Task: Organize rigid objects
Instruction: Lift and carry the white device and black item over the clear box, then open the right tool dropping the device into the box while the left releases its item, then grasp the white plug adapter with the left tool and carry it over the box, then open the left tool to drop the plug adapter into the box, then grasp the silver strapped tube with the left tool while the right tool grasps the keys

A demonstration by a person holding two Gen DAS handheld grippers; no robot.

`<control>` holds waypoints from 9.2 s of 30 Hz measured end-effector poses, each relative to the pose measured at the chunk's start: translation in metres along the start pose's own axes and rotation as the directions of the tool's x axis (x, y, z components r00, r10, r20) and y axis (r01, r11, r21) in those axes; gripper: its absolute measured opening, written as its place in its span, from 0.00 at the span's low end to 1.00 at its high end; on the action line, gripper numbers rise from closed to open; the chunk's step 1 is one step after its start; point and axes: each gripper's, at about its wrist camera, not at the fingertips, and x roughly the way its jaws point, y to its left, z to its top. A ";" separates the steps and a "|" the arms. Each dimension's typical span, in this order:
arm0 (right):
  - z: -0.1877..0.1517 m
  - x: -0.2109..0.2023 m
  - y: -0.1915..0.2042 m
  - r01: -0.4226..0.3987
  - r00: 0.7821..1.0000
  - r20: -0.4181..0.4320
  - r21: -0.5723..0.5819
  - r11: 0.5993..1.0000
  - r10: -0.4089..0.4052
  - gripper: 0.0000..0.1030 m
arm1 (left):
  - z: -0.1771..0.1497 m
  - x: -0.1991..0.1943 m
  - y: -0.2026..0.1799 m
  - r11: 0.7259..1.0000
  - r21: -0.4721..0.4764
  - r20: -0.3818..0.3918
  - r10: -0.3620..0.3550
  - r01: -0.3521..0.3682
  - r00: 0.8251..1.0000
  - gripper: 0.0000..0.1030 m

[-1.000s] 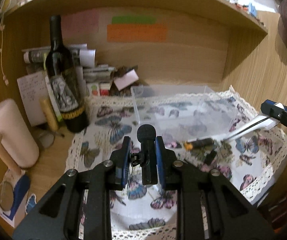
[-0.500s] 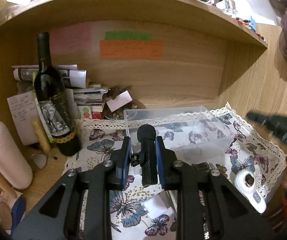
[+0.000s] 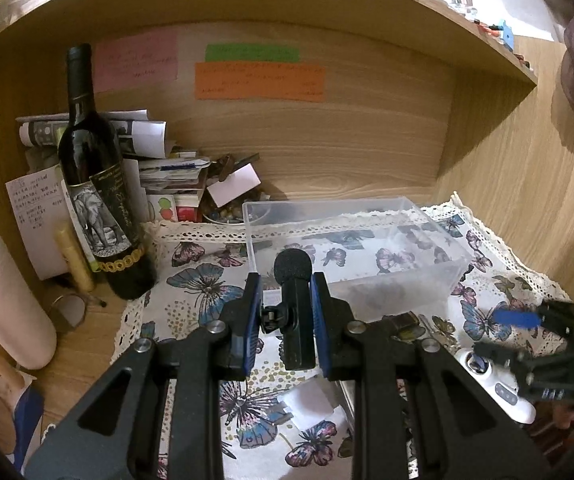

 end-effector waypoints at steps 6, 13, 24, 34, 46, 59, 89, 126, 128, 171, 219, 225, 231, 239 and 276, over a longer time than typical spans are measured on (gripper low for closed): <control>-0.025 0.021 0.003 0.015 0.994 -0.110 0.010 1.000 -0.014 0.49 | -0.002 -0.007 -0.004 1.000 0.007 0.009 -0.002 0.002 1.000 0.23; -0.029 0.021 -0.003 0.030 0.995 -0.096 0.052 0.998 -0.025 0.35 | -0.004 -0.011 -0.007 1.000 0.009 0.018 -0.008 0.008 1.000 0.23; 0.020 -0.014 -0.012 0.067 0.993 0.089 0.075 0.995 -0.073 0.35 | 0.004 -0.007 -0.003 1.000 0.003 0.034 -0.003 0.002 0.999 0.23; 0.089 -0.034 -0.019 0.086 0.964 0.251 0.033 0.996 -0.091 0.35 | 0.027 0.019 0.007 1.000 -0.018 0.020 -0.012 0.013 1.000 0.23; 0.155 0.031 -0.017 0.133 0.964 0.236 -0.044 0.990 -0.119 0.35 | 0.050 0.090 -0.002 0.999 0.024 -0.112 -0.025 0.027 0.993 0.23; 0.147 0.124 -0.025 0.081 0.996 -0.038 -0.103 0.991 -0.085 0.35 | 0.033 0.151 -0.004 0.998 0.036 -0.273 -0.039 0.051 0.961 0.23; 0.131 0.010 -0.004 0.058 0.982 0.183 -0.078 0.995 -0.043 0.81 | 0.056 0.039 -0.018 0.996 0.085 0.020 0.029 -0.030 0.999 0.96; 0.023 0.082 0.028 -0.058 0.983 -0.182 -0.092 0.994 0.041 0.52 | -0.063 0.077 -0.002 0.993 0.061 -0.361 -0.073 0.102 0.930 0.72; 0.021 0.083 0.030 -0.055 0.981 -0.189 -0.106 0.993 0.035 0.51 | -0.065 0.078 -0.005 0.991 0.072 -0.369 -0.082 0.116 0.926 0.60; 0.109 0.012 -0.007 0.053 0.980 0.190 -0.011 0.999 -0.050 0.40 | 0.046 0.057 -0.015 0.998 0.050 -0.039 -0.036 0.038 0.999 0.51; 0.102 0.022 0.002 0.060 0.991 0.126 -0.057 0.997 -0.052 0.74 | 0.039 0.055 -0.015 0.997 0.070 -0.072 -0.013 0.018 0.997 0.88; 0.079 0.008 0.003 0.094 0.988 0.126 -0.058 0.994 -0.086 0.77 | 0.013 0.044 -0.015 0.997 0.081 -0.109 0.000 0.009 0.994 0.91; 0.048 0.006 -0.003 0.103 0.992 0.079 -0.049 0.993 -0.099 0.79 | -0.021 0.053 -0.018 0.994 0.107 -0.205 0.024 -0.002 0.978 0.91; 0.013 0.029 -0.016 0.079 0.996 -0.045 0.003 0.997 -0.078 0.79 | -0.059 0.066 -0.025 0.991 0.130 -0.332 0.013 0.032 0.943 0.91; 0.003 0.070 0.005 0.053 0.990 -0.131 0.004 0.999 -0.052 0.56 | -0.071 0.078 -0.019 0.987 0.065 -0.387 -0.110 0.146 0.916 0.15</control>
